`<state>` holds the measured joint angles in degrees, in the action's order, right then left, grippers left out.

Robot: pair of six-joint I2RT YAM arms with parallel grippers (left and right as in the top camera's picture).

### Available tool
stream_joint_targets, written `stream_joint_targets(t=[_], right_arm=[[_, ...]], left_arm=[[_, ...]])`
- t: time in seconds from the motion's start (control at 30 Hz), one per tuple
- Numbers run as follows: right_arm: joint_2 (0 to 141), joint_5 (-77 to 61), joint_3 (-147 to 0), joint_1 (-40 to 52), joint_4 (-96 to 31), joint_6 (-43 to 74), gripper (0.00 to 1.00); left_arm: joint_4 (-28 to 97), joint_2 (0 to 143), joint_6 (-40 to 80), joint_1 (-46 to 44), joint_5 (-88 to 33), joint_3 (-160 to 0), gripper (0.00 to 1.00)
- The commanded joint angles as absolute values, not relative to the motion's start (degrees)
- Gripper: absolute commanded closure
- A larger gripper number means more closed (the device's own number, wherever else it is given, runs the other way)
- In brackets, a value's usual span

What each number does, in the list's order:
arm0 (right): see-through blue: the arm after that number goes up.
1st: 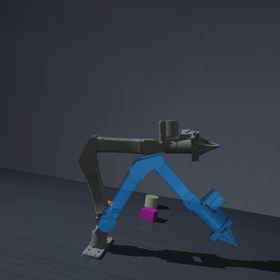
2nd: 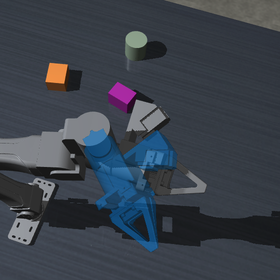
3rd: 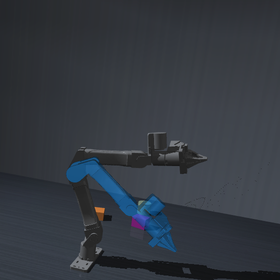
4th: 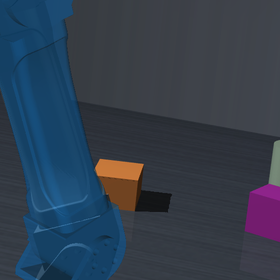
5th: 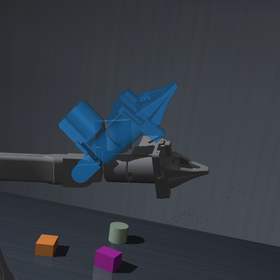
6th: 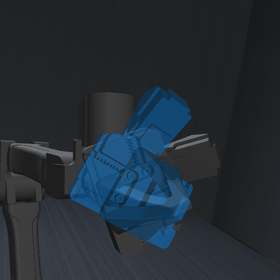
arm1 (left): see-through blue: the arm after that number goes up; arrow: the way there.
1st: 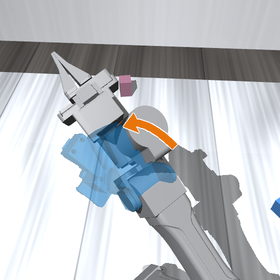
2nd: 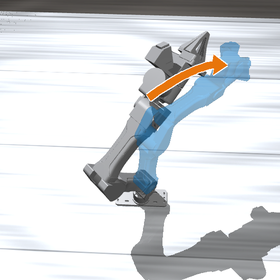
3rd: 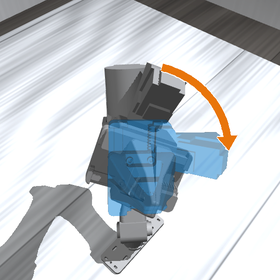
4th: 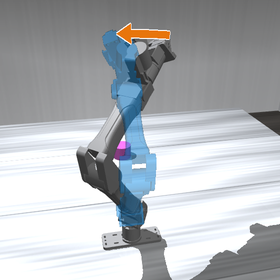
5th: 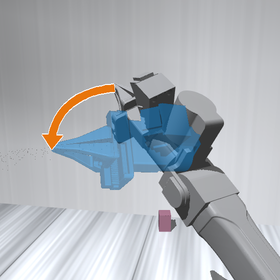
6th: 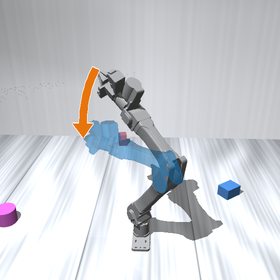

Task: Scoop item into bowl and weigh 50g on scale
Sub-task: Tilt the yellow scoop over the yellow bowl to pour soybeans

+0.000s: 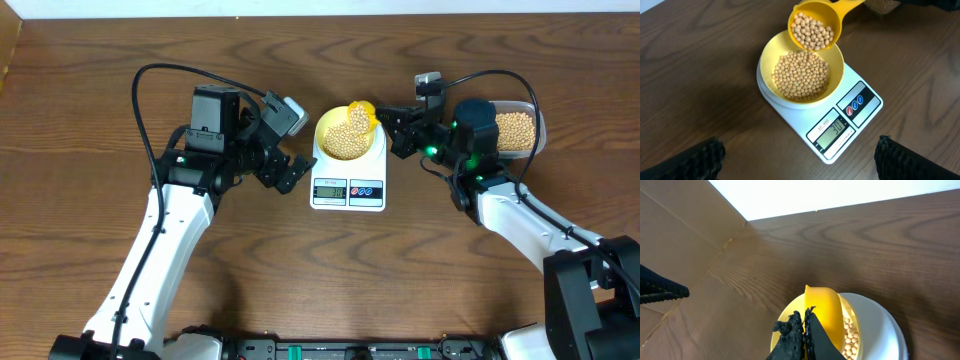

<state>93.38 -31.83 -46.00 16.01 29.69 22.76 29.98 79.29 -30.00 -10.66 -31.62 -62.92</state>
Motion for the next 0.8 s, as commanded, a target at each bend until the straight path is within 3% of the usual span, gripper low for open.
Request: stream_joint_targets(t=[0.0, 0.77], right_arm=[[93.9, -31.6, -46.1, 16.6, 30.0, 19.8, 0.99], [93.9, -31.7, -46.1, 16.6, 30.0, 14.7, 0.99]], left_arm=[[29.9, 78.7, -29.8, -10.5, -32.4, -62.5, 0.02], [29.9, 78.7, -29.8, -10.5, -32.4, -62.5, 0.03]])
